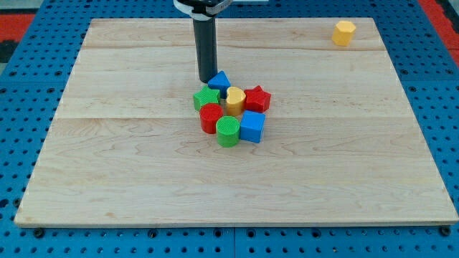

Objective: Push the blue cube up a bit

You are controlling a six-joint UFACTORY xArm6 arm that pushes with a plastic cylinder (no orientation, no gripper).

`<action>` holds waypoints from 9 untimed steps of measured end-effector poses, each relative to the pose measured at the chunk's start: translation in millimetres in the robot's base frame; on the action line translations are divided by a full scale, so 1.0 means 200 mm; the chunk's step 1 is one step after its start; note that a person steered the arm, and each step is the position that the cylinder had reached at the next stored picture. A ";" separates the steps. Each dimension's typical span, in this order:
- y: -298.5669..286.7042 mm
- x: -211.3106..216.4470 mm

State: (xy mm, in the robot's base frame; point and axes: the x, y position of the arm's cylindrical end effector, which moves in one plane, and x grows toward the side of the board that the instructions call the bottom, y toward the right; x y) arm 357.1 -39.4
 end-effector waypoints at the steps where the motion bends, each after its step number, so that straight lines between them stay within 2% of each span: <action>1: 0.00 -0.08; 2: 0.00 -0.14; 3: 0.13 -0.25; 4: 0.45 -0.26; 6: 1.31 -0.18; 7: 1.75 0.04; 9: 1.84 0.72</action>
State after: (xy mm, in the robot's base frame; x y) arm 501.7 329.5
